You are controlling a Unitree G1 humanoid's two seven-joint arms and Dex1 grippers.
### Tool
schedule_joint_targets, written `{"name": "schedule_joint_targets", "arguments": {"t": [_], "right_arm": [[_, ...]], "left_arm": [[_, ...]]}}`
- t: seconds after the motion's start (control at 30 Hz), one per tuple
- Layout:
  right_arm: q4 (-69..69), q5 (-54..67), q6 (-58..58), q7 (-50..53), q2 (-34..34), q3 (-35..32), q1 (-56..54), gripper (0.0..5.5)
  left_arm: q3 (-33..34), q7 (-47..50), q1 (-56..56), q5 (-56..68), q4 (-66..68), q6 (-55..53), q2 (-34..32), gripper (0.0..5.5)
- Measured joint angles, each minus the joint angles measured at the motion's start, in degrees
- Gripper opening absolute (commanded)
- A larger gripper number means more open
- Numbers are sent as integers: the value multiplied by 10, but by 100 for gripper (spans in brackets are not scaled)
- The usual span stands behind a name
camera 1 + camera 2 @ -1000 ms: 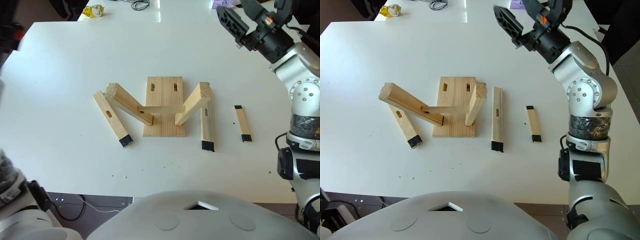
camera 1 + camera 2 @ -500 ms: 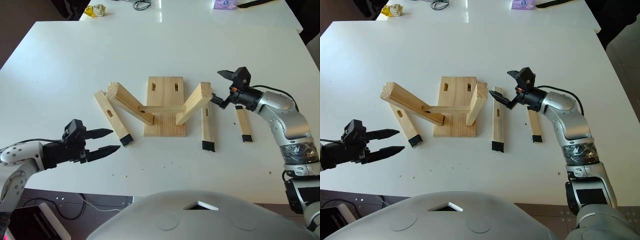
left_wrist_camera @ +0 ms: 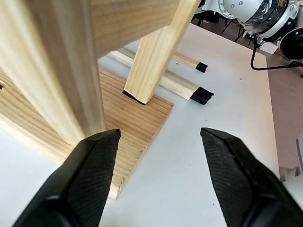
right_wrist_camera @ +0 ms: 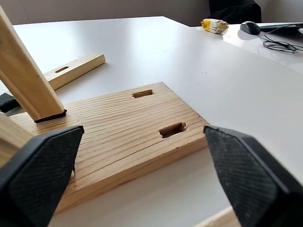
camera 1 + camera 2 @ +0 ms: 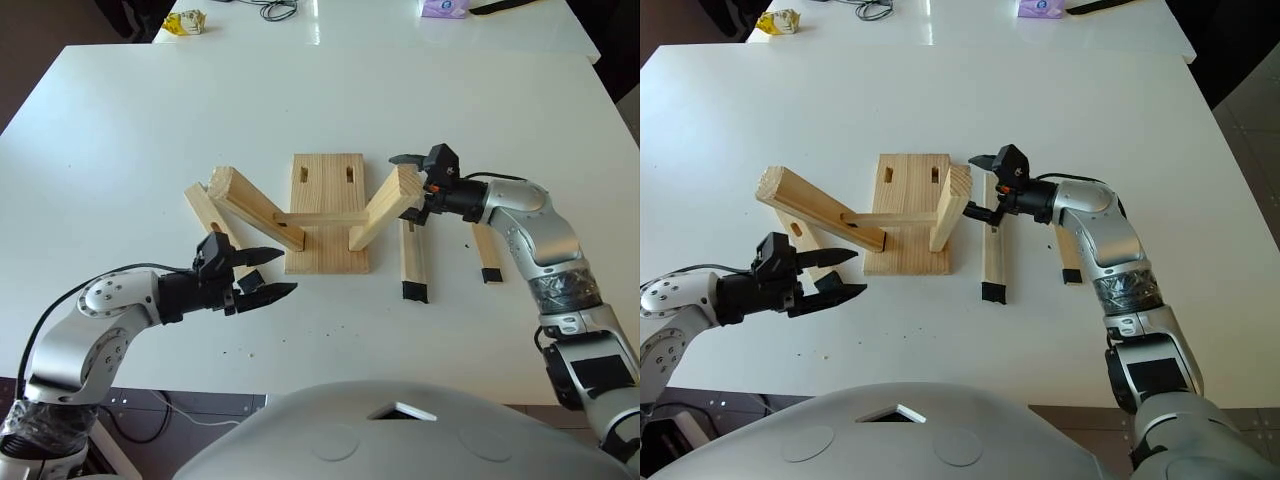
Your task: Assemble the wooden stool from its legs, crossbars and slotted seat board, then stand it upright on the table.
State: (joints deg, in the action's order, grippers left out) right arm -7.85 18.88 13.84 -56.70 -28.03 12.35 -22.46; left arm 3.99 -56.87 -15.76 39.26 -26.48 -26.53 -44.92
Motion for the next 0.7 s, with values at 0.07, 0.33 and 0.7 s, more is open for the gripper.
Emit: {"name": "schedule_joint_targets", "arguments": {"t": [0.07, 0.33, 0.7], "right_arm": [[-6, 1, -3, -25, 3, 3, -11, 373], [-3, 14, 6, -136, 2, 24, -25, 258], [59, 13, 37, -159, 7, 45, 4, 80]], "left_arm": [[-24, 1, 9, -23, 12, 7, 10, 232], [-62, 6, 29, -76, 64, 33, 42, 115], [-64, 26, 132, -135, 185, 74, 74, 0]]}}
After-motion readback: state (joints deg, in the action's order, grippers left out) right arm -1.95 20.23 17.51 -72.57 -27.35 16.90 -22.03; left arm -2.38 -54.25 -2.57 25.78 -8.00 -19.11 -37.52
